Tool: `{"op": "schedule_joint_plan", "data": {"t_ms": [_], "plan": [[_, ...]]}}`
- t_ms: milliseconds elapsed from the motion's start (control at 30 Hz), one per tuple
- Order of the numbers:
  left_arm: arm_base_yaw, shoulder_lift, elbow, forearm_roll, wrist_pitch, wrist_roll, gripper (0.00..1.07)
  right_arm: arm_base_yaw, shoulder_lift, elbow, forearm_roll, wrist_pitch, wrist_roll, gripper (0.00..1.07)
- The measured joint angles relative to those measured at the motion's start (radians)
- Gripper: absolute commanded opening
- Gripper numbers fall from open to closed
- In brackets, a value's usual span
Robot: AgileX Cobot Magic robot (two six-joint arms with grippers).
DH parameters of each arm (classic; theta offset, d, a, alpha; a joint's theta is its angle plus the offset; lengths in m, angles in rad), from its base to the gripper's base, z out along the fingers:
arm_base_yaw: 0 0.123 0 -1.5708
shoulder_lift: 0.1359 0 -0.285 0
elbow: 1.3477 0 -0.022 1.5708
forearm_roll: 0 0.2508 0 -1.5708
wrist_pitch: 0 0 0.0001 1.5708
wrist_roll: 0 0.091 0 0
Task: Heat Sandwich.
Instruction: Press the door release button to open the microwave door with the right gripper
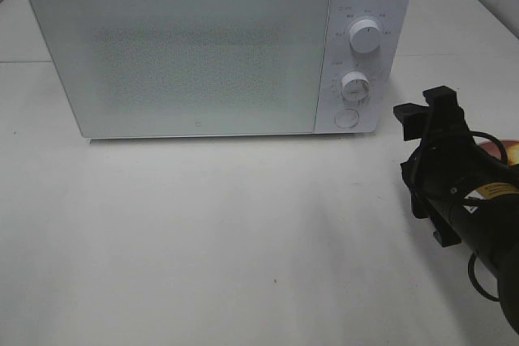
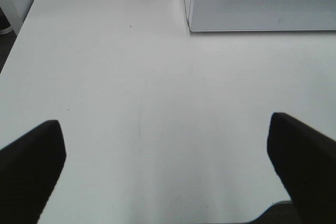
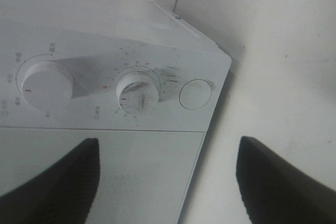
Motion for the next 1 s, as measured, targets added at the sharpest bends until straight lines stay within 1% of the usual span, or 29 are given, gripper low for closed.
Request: {"op": "schedule_joint_plan", "data": {"t_ms": [33,67,100,167,200,233,333,367,433,733,1000], "plan": [[0.000,0.000,0.000,0.000,0.000,0.000,1.00,0.000,0.000,0.000,0.000,0.004,0.077,0.62],[0.000,0.000,0.000,0.000,0.000,0.000,1.00,0.000,0.000,0.000,0.000,0.005,0.102,0.53],[0.000,0.000,0.000,0.000,0.000,0.000,1.00,0.000,0.000,0.000,0.000,0.005,0.102,0.53],[0.000,0.000,0.000,0.000,0.000,0.000,1.00,0.000,0.000,0.000,0.000,0.005,0.155,0.44],[0.000,0.000,0.000,0.000,0.000,0.000,1.00,0.000,0.000,0.000,0.000,0.005,0.188,0.33],[0.000,0.000,0.000,0.000,0.000,0.000,1.00,0.000,0.000,0.000,0.000,0.005,0.188,0.33],[0.000,0.000,0.000,0.000,0.000,0.000,1.00,0.000,0.000,0.000,0.000,0.029,0.211,0.13],[0.000,0.000,0.000,0.000,0.000,0.000,1.00,0.000,0.000,0.000,0.000,0.037,0.211,0.01],[0.000,0.000,0.000,0.000,0.000,0.000,1.00,0.000,0.000,0.000,0.000,0.046,0.211,0.00],[0.000,0.000,0.000,0.000,0.000,0.000,1.00,0.000,0.000,-0.002,-0.026,0.070,0.211,0.00],[0.000,0.000,0.000,0.000,0.000,0.000,1.00,0.000,0.092,-0.053,-0.033,0.076,0.219,0.00]]}}
